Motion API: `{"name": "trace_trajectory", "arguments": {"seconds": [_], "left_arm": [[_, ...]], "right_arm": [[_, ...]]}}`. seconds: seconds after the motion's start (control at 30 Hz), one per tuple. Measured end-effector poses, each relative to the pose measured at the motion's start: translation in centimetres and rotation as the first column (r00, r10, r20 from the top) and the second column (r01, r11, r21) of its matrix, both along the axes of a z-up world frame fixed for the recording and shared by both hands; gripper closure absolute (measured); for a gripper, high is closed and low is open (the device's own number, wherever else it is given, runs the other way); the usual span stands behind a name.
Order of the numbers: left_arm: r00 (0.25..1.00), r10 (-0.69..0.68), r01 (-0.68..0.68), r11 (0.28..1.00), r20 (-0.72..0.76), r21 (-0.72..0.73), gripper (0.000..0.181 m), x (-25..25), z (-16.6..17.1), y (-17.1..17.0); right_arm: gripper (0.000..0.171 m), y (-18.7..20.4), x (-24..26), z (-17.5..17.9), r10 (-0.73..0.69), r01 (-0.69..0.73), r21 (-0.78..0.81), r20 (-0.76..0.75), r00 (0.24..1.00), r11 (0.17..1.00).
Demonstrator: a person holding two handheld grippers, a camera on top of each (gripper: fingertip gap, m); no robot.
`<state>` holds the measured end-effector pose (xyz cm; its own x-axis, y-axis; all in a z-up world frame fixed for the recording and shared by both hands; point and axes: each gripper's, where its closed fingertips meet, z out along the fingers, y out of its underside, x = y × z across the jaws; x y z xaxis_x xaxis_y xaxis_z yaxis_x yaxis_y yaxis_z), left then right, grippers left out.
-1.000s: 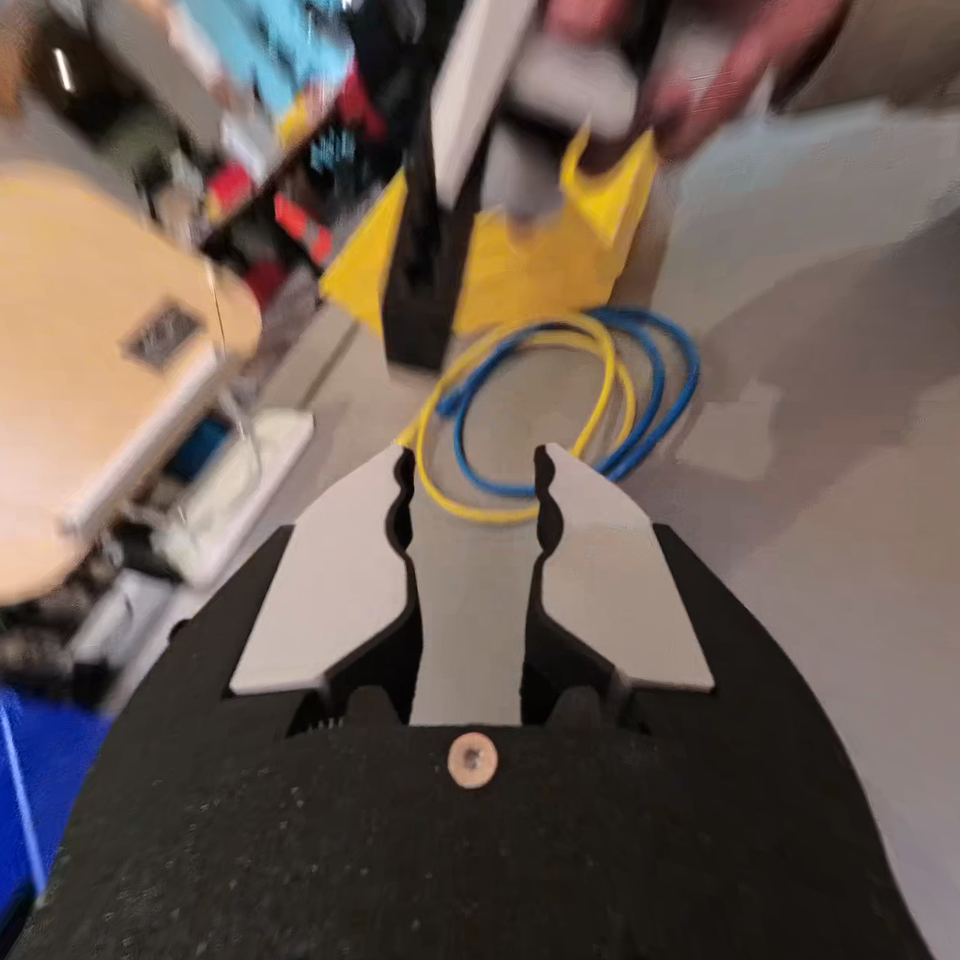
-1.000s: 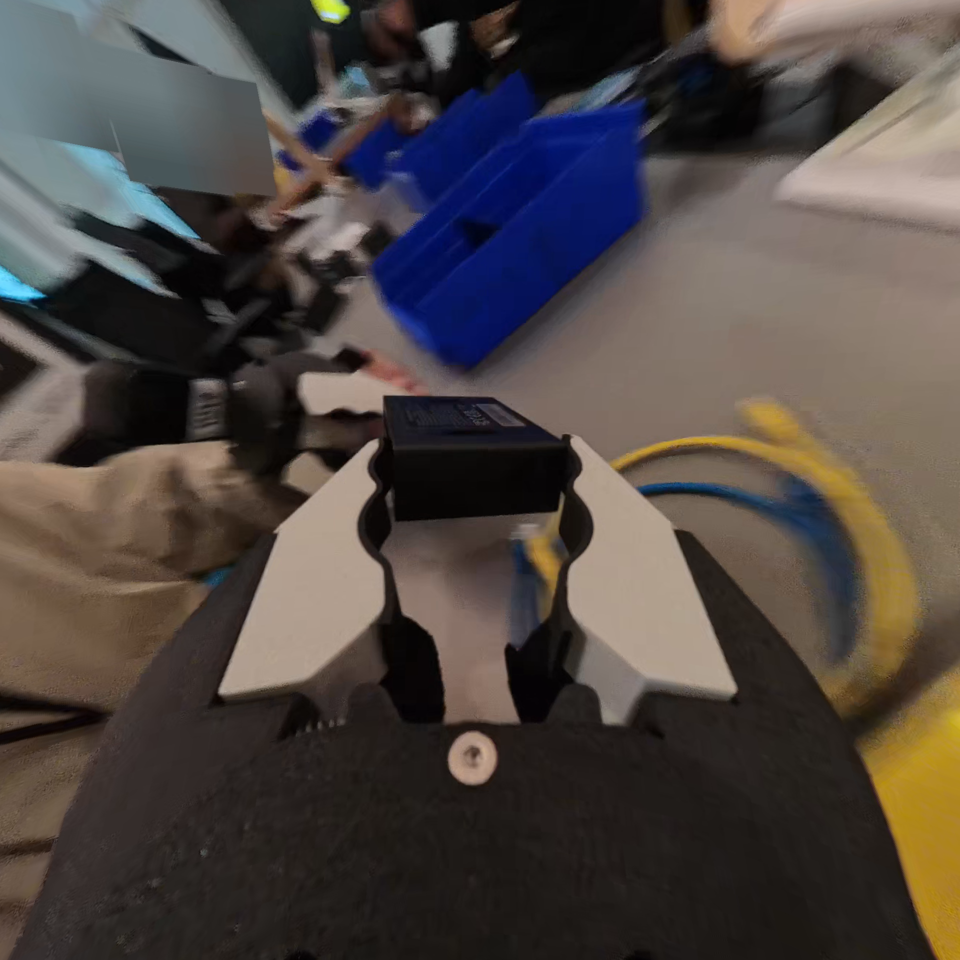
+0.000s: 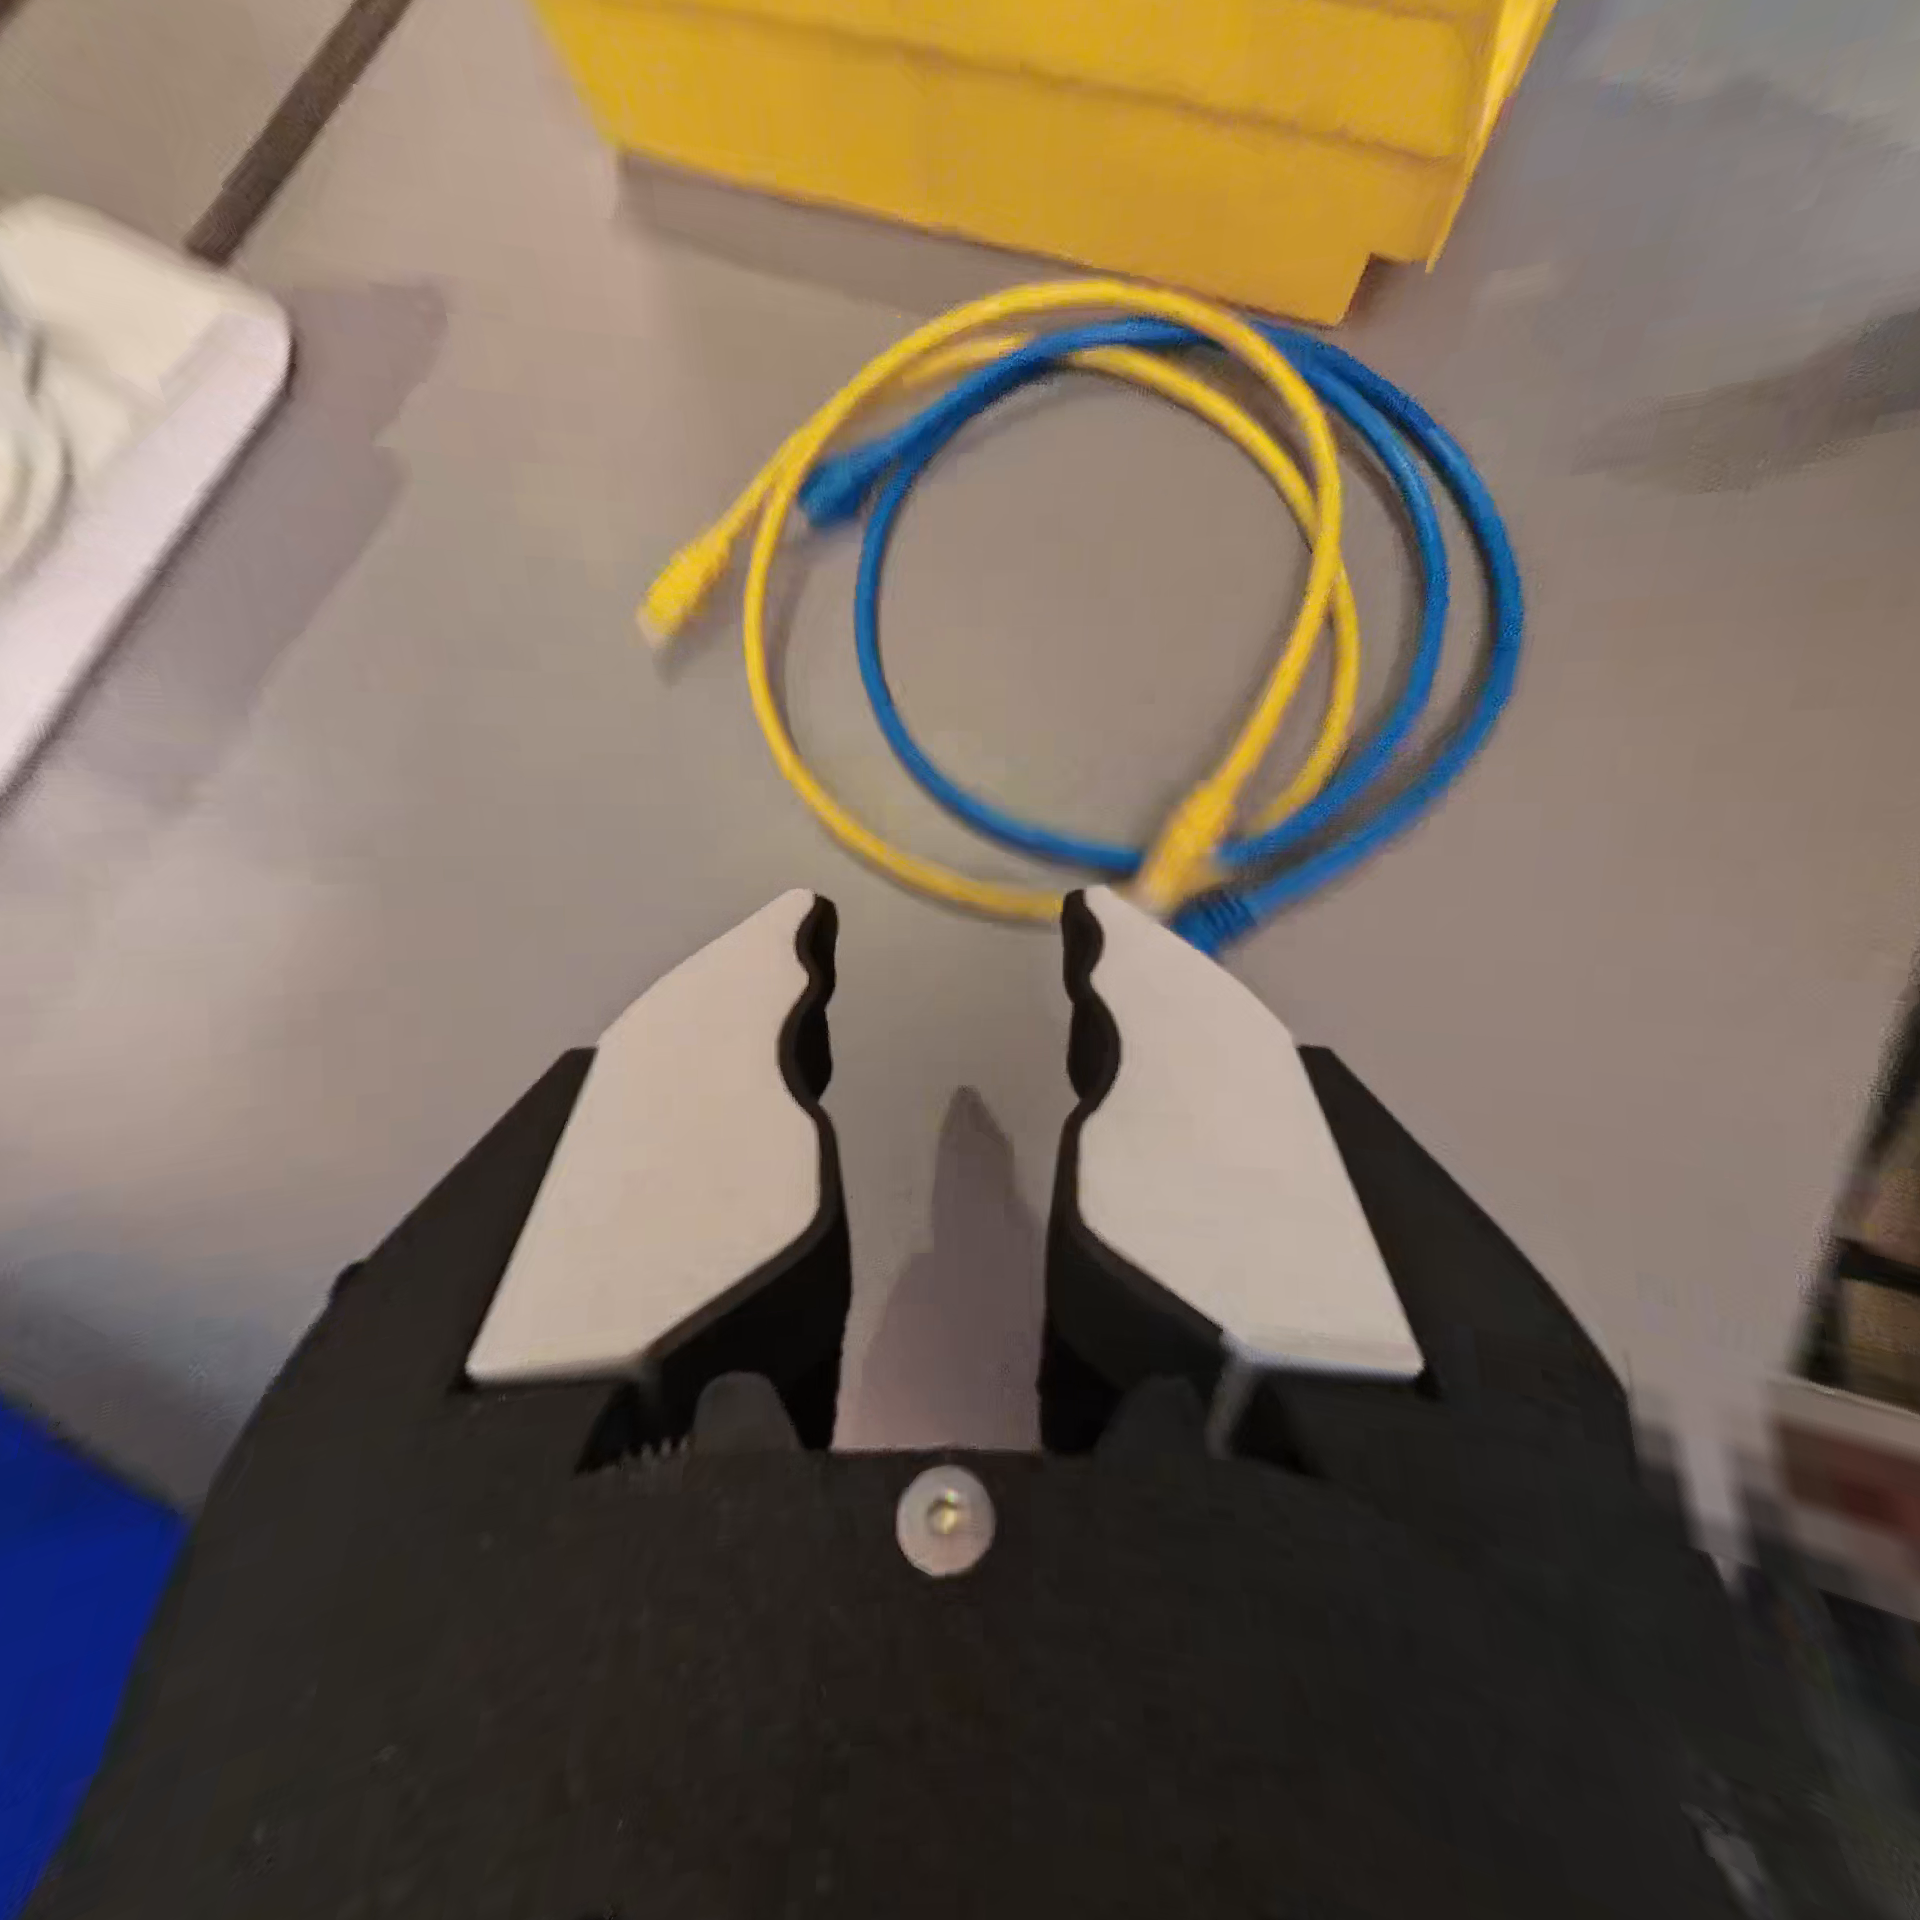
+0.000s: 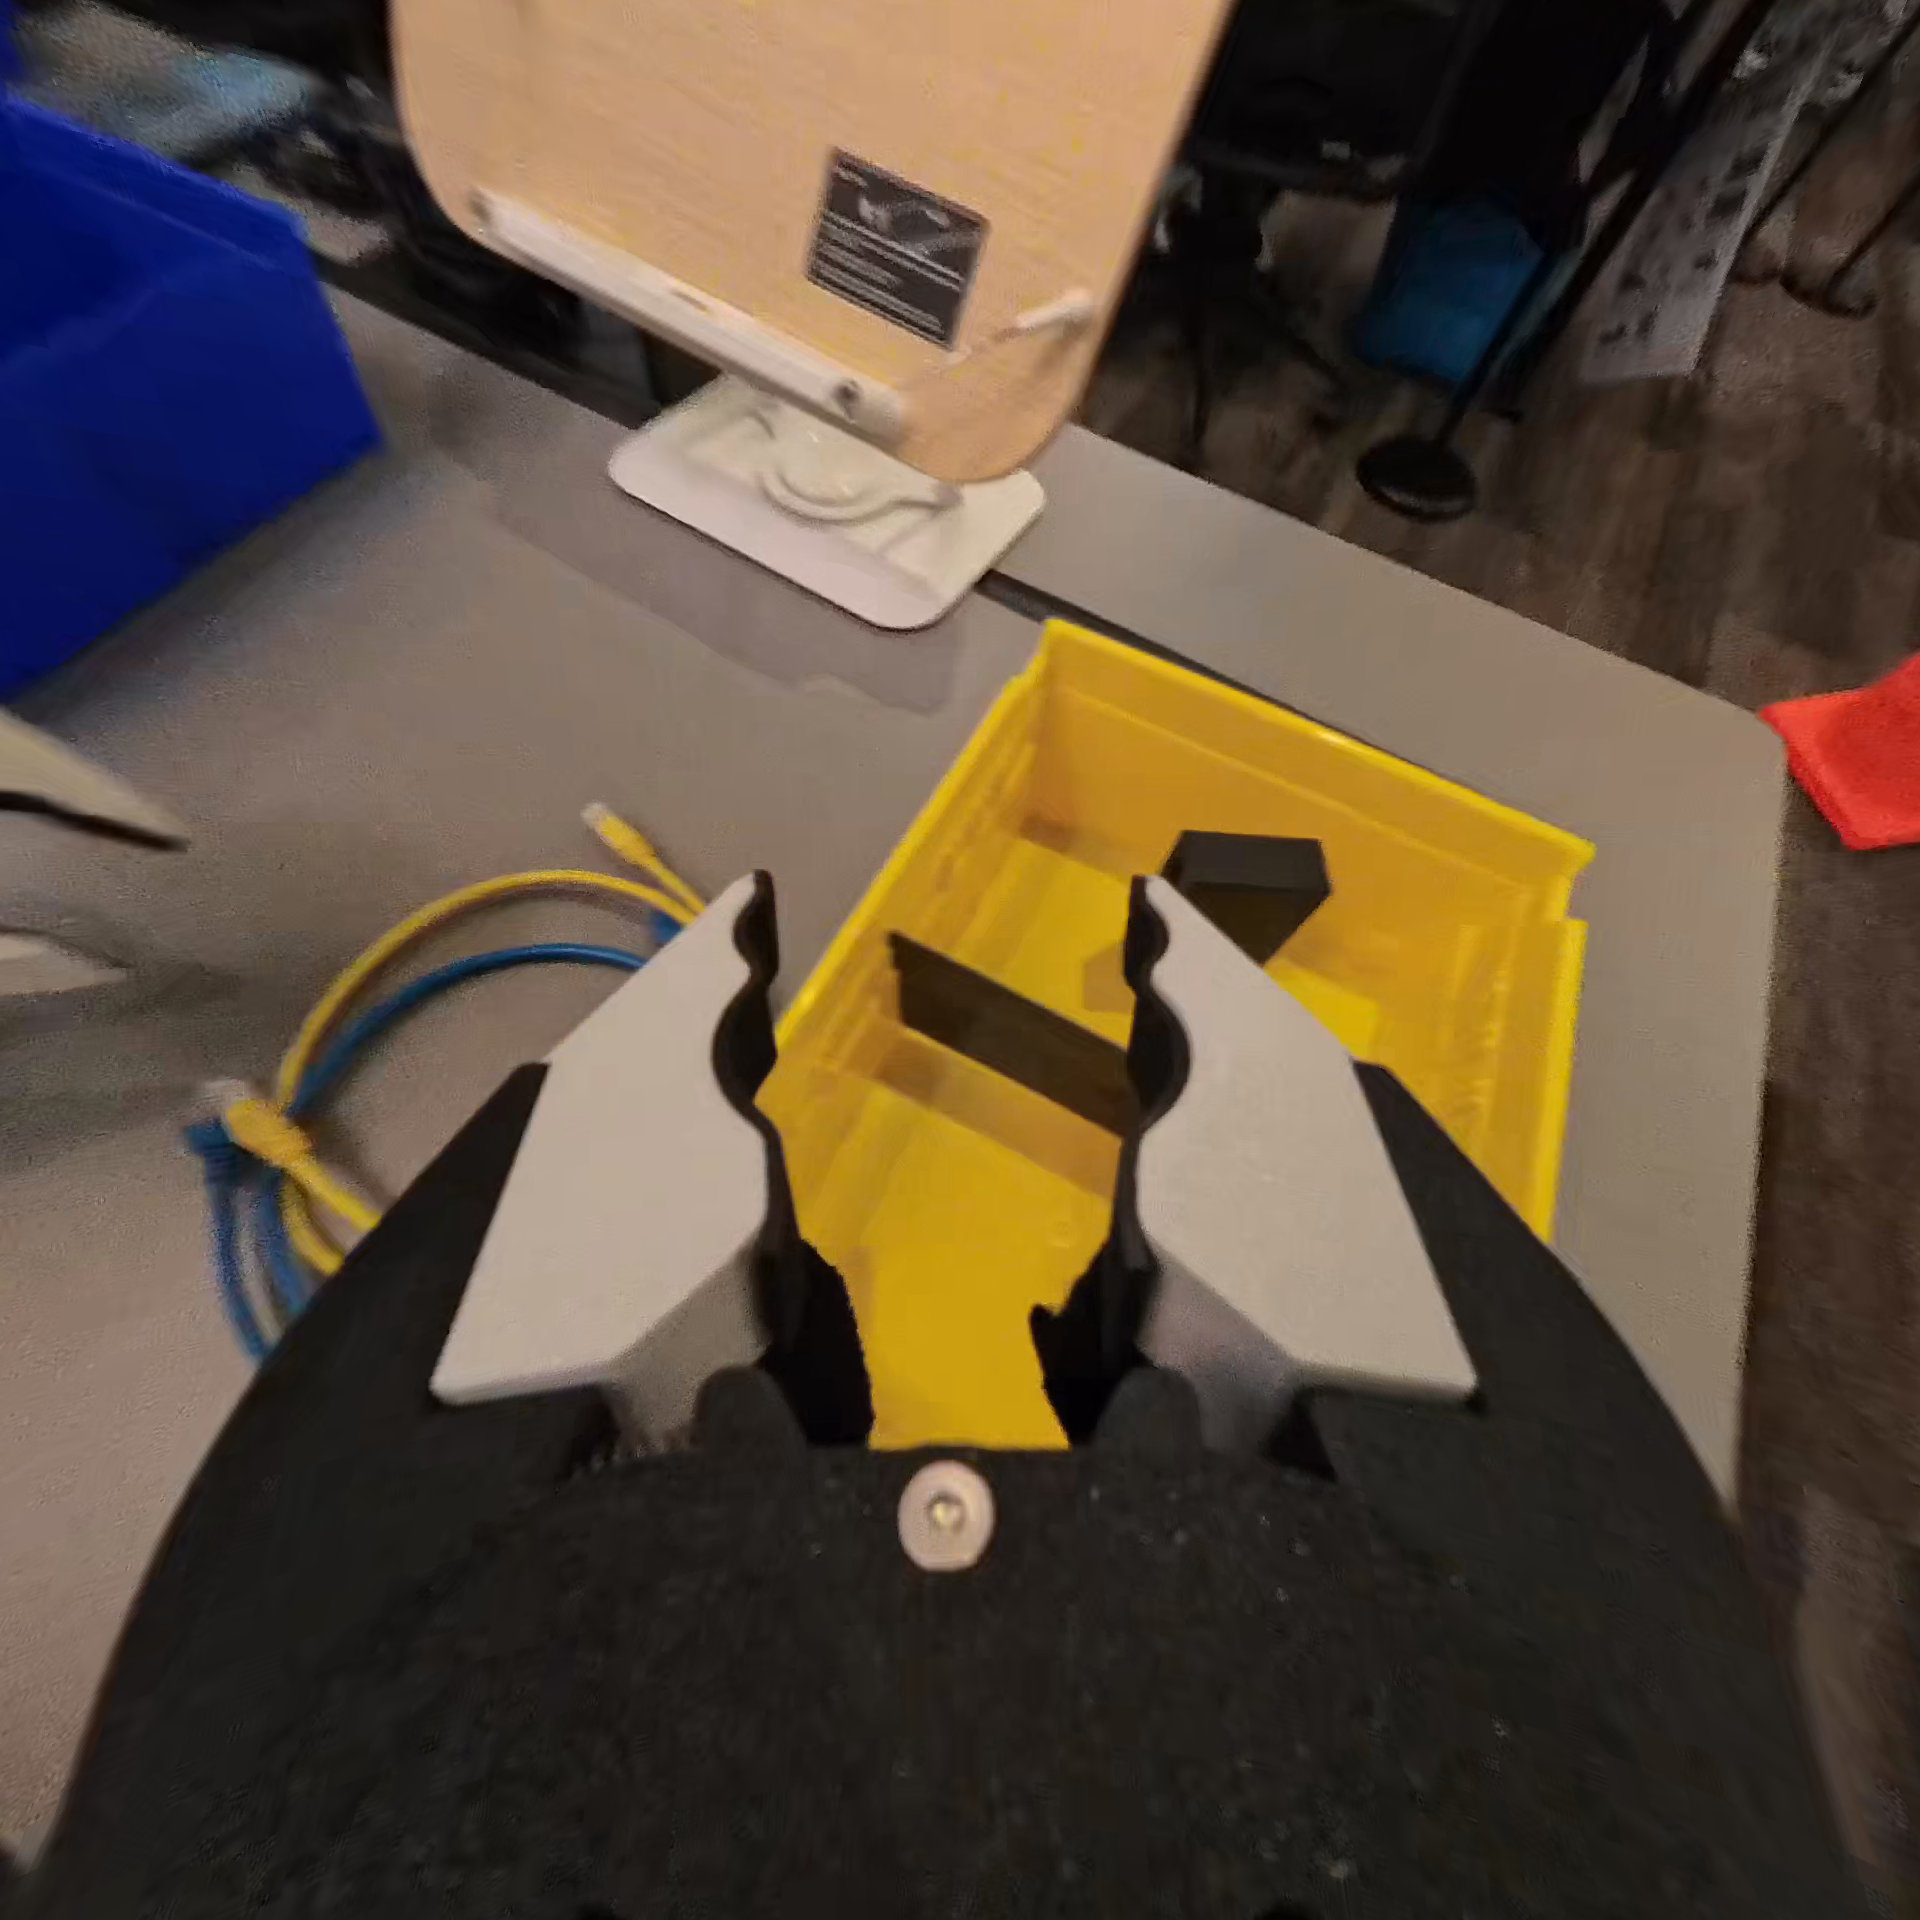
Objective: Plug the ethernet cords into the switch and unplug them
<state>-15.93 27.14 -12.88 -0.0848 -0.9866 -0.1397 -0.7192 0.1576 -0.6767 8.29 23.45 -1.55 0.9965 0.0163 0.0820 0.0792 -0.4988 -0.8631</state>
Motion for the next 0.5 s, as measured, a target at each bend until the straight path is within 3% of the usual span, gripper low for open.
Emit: {"name": "trace_trajectory", "arguments": {"seconds": [0.1,0.27,0.4,0.43,0.5], "left_arm": [[0.983,-0.160,0.170,0.979,-0.093,0.111,0.141,6.7,-1.3,2.2],[0.882,-0.374,0.386,0.922,-0.287,-0.016,0.143,14.6,-4.1,2.1],[0.774,-0.444,0.439,0.890,-0.452,-0.123,0.152,16.5,-7.1,2.1],[0.739,-0.481,0.458,0.872,-0.472,-0.172,0.166,16.3,-7.5,1.6],[0.702,-0.526,0.492,0.845,-0.480,-0.208,0.172,16.0,-7.5,1.1]], "right_arm": [[0.113,-4.5,-5.9,-0.4,0.058,-0.046,0.140,-0.083,0.995,0.989],[0.124,-10.0,-14.6,-6.0,0.179,-0.134,0.221,-0.201,0.963,0.966],[0.123,-12.9,-18.9,-11.4,0.238,-0.199,0.188,-0.215,0.947,0.962],[0.123,-13.3,-19.4,-12.0,0.256,-0.226,0.161,-0.199,0.946,0.961],[0.127,-13.7,-19.0,-11.6,0.244,-0.217,0.181,-0.147,0.958,0.959]]}}
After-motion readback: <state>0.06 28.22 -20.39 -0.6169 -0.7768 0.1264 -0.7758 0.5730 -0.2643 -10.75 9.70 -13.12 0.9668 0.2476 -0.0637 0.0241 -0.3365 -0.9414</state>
